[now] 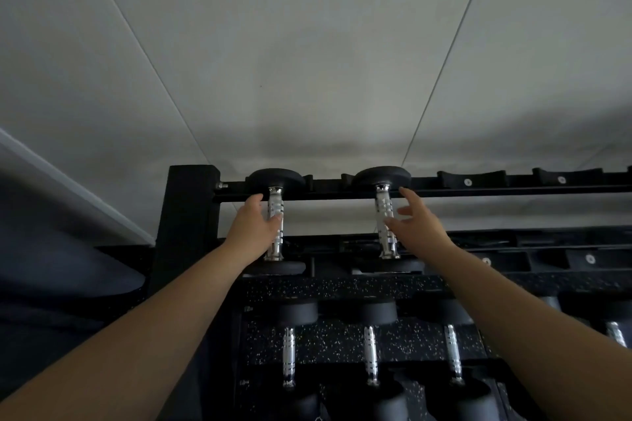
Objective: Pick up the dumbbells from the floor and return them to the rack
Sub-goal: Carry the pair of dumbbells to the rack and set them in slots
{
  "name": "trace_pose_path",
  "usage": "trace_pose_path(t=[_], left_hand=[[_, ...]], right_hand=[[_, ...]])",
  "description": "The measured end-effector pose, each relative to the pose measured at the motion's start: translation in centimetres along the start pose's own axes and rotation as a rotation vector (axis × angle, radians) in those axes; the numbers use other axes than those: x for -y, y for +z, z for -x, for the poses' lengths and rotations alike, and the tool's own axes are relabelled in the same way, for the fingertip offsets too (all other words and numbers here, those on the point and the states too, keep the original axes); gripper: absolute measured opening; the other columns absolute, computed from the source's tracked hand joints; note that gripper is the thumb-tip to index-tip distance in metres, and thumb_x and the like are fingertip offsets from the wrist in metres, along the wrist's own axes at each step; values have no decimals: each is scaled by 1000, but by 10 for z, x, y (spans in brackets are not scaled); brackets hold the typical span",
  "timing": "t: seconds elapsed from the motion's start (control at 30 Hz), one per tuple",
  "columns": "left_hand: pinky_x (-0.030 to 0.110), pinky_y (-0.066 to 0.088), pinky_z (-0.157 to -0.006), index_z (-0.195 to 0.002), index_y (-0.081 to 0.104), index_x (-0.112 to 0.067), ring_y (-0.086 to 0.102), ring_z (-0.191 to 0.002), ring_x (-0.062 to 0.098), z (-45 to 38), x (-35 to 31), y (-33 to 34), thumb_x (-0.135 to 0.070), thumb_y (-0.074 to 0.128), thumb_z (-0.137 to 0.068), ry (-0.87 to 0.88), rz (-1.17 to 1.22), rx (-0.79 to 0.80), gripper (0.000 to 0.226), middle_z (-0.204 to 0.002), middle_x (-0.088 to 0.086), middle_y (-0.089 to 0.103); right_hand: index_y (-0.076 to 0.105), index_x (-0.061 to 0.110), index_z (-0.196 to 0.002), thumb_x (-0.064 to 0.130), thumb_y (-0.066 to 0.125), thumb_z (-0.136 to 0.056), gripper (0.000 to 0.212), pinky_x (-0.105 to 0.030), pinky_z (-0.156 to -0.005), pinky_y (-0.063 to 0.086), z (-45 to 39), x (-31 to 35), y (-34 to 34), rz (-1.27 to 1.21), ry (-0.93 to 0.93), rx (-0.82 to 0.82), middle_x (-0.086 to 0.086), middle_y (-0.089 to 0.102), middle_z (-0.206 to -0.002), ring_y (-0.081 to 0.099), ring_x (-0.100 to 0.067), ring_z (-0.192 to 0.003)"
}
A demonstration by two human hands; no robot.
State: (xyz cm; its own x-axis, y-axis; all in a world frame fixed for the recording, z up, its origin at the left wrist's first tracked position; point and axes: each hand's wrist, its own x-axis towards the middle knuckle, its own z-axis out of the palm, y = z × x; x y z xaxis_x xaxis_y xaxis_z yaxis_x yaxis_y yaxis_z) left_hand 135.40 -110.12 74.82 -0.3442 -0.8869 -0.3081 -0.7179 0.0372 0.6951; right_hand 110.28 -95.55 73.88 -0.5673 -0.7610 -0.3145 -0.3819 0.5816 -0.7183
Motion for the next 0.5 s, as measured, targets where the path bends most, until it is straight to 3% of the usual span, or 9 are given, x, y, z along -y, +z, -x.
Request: trace_pose_path(t=[0.07, 0.17, 0.33, 0.5], left_hand=[[43, 36, -108, -146, 25, -13, 41, -131, 29, 17, -5, -1, -33, 56, -91, 11, -19, -29, 67, -149, 15, 36], [41, 39, -105, -146, 26, -15, 43, -130, 29, 32, -13, -6, -35, 56, -91, 35, -58, -73, 66, -149, 14, 36], [33, 37, -98, -144, 32, -13, 44, -128, 27, 63, -25, -3, -34, 56, -90, 67, -162, -157, 62, -144, 13, 43], [27, 40, -80, -129, 50, -14, 57, -104, 22, 115, -35, 14, -32, 57, -89, 47, -175, -203, 45, -122, 8, 59]], right_hand=[[23, 29, -148, 30, 61, -87, 72, -37, -86, 49, 6, 3, -8, 9, -45, 7, -8, 52, -135, 56, -23, -111], [26, 32, -145, 31, 61, -86, 69, -35, -81, 48, 9, 12, -12, 34, -114, 25, -7, 52, -135, 54, -20, -106], [23, 33, -146, 40, 63, -83, 75, -40, -96, 44, 19, 15, -20, 87, -229, 71, -7, 42, -146, 45, -27, -129], [23, 31, -147, 41, 64, -83, 77, -39, -100, 42, 39, 10, -31, 160, -349, 159, -7, 41, -146, 45, -27, -130]])
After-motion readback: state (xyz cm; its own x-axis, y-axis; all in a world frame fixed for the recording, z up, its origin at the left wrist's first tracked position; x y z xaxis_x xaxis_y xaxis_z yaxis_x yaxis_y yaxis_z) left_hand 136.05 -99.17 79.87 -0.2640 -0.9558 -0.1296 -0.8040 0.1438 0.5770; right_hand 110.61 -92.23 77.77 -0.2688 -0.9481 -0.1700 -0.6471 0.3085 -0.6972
